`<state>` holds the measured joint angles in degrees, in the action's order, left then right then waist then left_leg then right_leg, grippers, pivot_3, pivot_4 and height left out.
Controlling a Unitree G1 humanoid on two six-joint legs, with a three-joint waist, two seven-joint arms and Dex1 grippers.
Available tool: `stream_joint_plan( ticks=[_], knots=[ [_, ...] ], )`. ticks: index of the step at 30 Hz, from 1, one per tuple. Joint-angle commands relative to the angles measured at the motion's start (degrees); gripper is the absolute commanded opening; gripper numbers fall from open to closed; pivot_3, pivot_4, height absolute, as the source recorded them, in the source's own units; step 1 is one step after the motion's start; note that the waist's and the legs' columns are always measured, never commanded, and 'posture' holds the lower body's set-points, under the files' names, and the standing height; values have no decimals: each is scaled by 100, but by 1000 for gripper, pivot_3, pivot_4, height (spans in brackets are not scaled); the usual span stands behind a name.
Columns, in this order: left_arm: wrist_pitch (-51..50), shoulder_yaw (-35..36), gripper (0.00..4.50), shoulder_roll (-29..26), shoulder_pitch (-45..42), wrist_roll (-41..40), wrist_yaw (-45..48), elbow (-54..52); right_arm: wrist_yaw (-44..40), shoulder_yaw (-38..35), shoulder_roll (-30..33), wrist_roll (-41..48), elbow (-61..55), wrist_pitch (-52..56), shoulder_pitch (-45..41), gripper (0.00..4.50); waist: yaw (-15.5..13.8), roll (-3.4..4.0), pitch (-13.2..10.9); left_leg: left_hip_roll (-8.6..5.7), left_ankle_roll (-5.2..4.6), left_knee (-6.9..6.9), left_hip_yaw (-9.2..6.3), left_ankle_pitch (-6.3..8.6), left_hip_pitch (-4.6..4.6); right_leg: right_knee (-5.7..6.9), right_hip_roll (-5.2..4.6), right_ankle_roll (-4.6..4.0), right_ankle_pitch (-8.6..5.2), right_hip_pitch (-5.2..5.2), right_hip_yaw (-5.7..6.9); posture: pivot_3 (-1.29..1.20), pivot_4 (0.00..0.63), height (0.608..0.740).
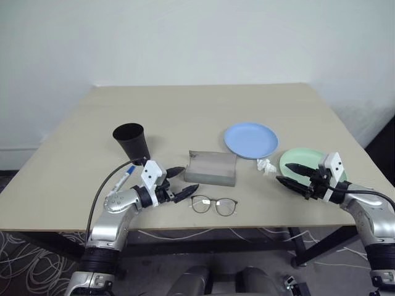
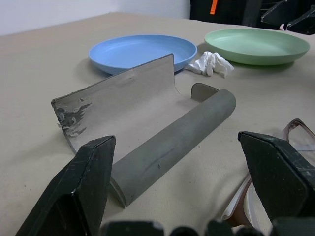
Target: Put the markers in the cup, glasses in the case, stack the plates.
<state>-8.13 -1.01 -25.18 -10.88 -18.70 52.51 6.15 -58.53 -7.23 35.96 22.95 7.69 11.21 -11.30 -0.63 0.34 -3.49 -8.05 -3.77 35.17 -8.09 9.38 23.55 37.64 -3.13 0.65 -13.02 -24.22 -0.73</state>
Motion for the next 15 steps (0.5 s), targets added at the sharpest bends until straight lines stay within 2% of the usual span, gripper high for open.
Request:
stream_joint_plan(
  ticks=[1, 15],
  knots=[
    [82, 75, 4225, -75, -77, -15, 17, -166, 5, -152, 105, 54, -76, -36, -237, 3050, 0, 0, 0, 0, 0, 0, 0, 0, 0, 0, 0, 0, 0, 0, 0, 0, 0, 738],
    [6, 89, 4225, -119, -50, -87, 21, -270, 336, -112, -25, 0, -471, -63, 84, 3050, -3, 0, 1, 0, 0, 4, 0, 0, -1, 2, 1, 1, 1, 1, 1, 0, 0, 738]
  ],
)
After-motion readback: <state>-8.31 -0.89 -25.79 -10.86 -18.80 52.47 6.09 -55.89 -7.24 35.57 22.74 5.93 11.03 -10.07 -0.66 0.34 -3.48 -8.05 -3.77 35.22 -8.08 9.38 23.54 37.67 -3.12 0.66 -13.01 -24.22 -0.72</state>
